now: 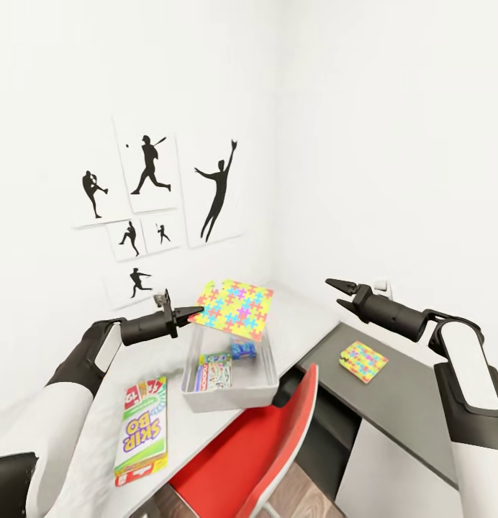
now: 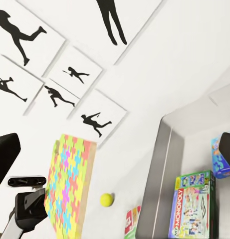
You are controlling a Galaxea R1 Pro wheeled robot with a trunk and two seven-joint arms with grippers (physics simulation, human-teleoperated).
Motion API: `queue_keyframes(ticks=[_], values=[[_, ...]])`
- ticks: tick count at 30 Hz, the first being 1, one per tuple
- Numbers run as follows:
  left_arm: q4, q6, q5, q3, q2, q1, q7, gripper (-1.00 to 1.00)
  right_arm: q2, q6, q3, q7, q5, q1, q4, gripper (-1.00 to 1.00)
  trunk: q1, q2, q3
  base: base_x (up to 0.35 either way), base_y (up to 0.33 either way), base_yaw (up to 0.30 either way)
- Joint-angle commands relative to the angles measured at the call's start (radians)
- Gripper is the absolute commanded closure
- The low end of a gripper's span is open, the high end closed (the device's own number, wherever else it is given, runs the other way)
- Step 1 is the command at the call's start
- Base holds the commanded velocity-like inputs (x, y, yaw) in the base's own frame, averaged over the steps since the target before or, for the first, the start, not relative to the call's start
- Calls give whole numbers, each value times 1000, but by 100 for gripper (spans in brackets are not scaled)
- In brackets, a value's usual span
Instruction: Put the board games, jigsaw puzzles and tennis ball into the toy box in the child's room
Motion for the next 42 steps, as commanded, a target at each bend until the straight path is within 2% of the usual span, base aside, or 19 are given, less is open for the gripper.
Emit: queue_keyframes(ticks=[1, 7, 18, 22, 25, 32, 33, 35, 38, 42], values=[[0, 2, -2, 1, 0, -1, 0, 100, 0, 4, -1, -7, -7, 0, -1, -100, 1, -2, -1, 183, -175, 259], [0, 3, 0, 2, 1, -1, 0, 100, 0, 4, -1, -7, -8, -3, 0, -100, 1, -2, -1, 167, -143, 72], [2, 4, -3, 9, 1, -1, 0, 100, 1, 4, -1, -7, -8, -3, 0, -100, 1, -2, -1, 12, -10, 2], [4, 4, -3, 10, 2, -1, 21, 100, 1, 4, 0, -7, -7, -3, 0, -100, 1, -2, -1, 0, 0, 0], [6, 4, -1, 20, 1, -1, 77, 100, 1, 4, 1, -7, -7, -3, 0, -100, 1, -2, -1, 0, 0, 0], [23, 6, 7, 45, 0, -2, 309, 100, 2, 4, 1, -7, -6, -2, 0, -100, 1, -2, -1, 0, 0, 0], [24, 7, 7, 50, 0, -2, 319, 100, 2, 4, 1, -7, -6, -2, 0, -100, 1, -2, -1, 0, 0, 0], [30, 6, 7, 92, -1, -2, 348, 100, 2, 4, 2, -7, -4, -1, 0, -100, 1, -2, -1, 0, 0, 0], [36, 5, 6, 121, -7, -2, 376, 100, 3, 3, 2, -7, -2, -1, -1, -100, 1, -2, -1, 0, 0, 0], [42, 4, 7, 133, -12, -2, 419, 100, 3, 3, 1, -6, -2, 0, -1, -100, 1, -2, -1, 0, 0, 0]])
